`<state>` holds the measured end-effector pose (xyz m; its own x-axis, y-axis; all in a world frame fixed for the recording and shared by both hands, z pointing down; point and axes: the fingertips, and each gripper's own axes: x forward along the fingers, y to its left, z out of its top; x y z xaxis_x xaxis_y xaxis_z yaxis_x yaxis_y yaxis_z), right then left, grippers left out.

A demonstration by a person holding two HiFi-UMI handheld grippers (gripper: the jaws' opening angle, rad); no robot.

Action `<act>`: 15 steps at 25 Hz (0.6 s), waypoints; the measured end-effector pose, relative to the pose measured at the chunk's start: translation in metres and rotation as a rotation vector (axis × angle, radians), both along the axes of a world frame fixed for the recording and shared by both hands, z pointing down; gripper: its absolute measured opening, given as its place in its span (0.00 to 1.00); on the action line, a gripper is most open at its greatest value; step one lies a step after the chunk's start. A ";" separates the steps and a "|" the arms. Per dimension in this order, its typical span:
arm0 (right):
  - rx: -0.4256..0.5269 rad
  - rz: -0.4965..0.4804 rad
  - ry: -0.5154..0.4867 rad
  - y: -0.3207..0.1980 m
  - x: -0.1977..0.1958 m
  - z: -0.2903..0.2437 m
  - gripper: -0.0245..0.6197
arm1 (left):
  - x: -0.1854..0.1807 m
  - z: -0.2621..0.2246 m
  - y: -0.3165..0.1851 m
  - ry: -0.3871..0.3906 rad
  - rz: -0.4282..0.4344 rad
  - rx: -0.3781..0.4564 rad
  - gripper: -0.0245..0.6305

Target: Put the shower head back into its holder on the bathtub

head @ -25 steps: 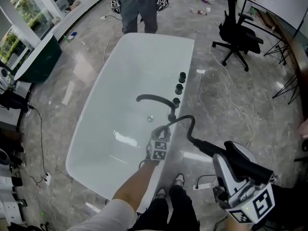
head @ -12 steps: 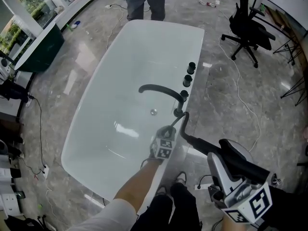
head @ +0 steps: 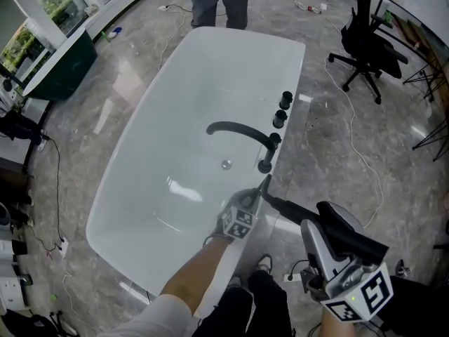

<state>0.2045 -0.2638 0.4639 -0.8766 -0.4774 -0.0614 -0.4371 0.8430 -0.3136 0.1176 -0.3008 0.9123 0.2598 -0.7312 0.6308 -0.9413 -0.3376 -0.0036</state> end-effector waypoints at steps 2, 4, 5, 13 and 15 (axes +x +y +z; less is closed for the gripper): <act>-0.001 0.000 0.006 -0.001 -0.001 0.002 0.24 | -0.002 0.002 0.008 -0.002 0.039 -0.016 0.15; -0.004 -0.001 0.019 -0.002 -0.003 0.006 0.24 | -0.008 0.001 0.015 0.009 0.027 -0.027 0.16; -0.005 -0.002 0.029 -0.002 -0.005 0.010 0.24 | -0.010 -0.001 0.019 0.017 0.015 -0.026 0.16; 0.028 0.028 0.095 -0.021 -0.029 0.049 0.24 | -0.013 -0.047 0.047 0.088 -0.082 0.076 0.16; 0.048 0.022 0.135 -0.028 -0.040 0.061 0.24 | -0.010 -0.066 0.050 0.100 -0.092 0.114 0.16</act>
